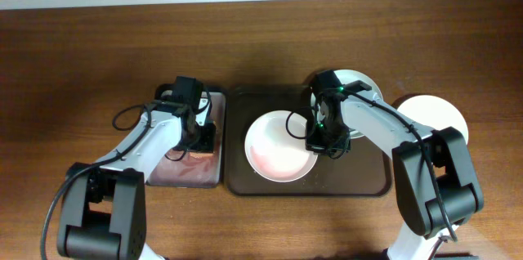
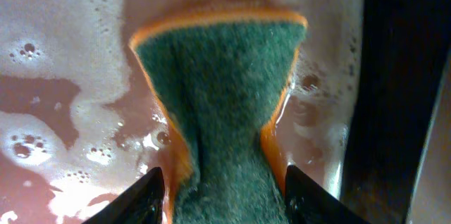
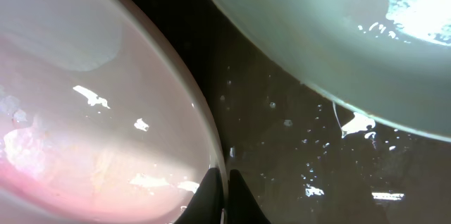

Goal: Clean dirty plates on tray and stack at the side
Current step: 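Scrub the pinkish-white plate with the sponge in the left gripper, then lift the pinkish-white plate with the right gripper and stack it on the cream plate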

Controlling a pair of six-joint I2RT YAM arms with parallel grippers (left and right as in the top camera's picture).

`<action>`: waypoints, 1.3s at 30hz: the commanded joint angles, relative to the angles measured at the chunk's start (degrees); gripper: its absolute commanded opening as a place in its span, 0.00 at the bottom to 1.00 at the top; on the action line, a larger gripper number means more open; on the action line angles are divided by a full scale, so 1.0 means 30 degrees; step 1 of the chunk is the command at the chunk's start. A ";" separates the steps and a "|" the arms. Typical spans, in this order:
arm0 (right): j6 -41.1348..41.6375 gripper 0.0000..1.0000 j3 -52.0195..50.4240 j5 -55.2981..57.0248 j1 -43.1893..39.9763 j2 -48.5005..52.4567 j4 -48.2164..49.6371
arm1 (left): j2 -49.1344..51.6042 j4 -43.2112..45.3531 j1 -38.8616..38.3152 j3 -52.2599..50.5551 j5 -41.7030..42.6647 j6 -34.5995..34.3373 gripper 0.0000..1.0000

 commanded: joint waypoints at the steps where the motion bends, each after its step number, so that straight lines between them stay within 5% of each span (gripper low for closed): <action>1: -0.0248 0.04 -0.0160 0.0313 -0.0029 -0.0364 -0.0080 | 0.0189 -0.0554 -0.0058 0.0117 0.0437 0.0015 0.47; 3: -0.0248 0.04 -0.0160 0.0313 -0.0029 -0.0364 -0.0080 | 0.0189 -0.0867 -0.0058 0.0117 0.0423 0.0022 0.29; 5: -0.0248 0.04 -0.0160 0.0306 -0.0029 -0.0364 -0.0087 | 0.0189 -0.0933 -0.0058 0.0117 -0.0080 0.0015 0.00; 8: -0.0809 0.04 0.0036 0.0350 -0.0029 -0.0372 -0.0058 | 0.0189 -0.1056 -0.0058 0.0124 -0.0743 0.0015 0.00; 10: -0.1122 0.04 0.0430 0.0539 -0.0029 -0.0423 -0.0015 | 0.0189 -0.1093 -0.0058 0.0146 -0.0721 0.0015 0.44; 11: -0.1188 0.04 0.0663 0.0729 -0.0029 -0.0546 0.0000 | 0.0189 -0.1093 -0.0058 0.0146 -0.0714 0.0015 0.57; 12: -0.1333 0.04 0.0889 0.0860 -0.0029 -0.0823 0.0000 | 0.0189 -0.1144 -0.0058 0.0146 -0.0714 0.0015 0.60; 18: -0.1632 0.04 0.1188 0.4182 0.0474 -0.3993 -0.0168 | 0.0189 -0.1115 -0.0058 0.0146 -0.0714 0.0015 0.72; 28: -0.1676 0.04 0.1188 1.6036 0.5348 -0.7118 -0.0051 | 0.0189 -0.0780 -0.0058 0.0138 -0.0707 0.0007 0.86; 39: -0.1668 0.04 0.1188 2.4480 0.9369 -0.7118 0.0816 | 0.0189 -0.0670 -0.0058 0.0138 -0.0707 0.0007 0.87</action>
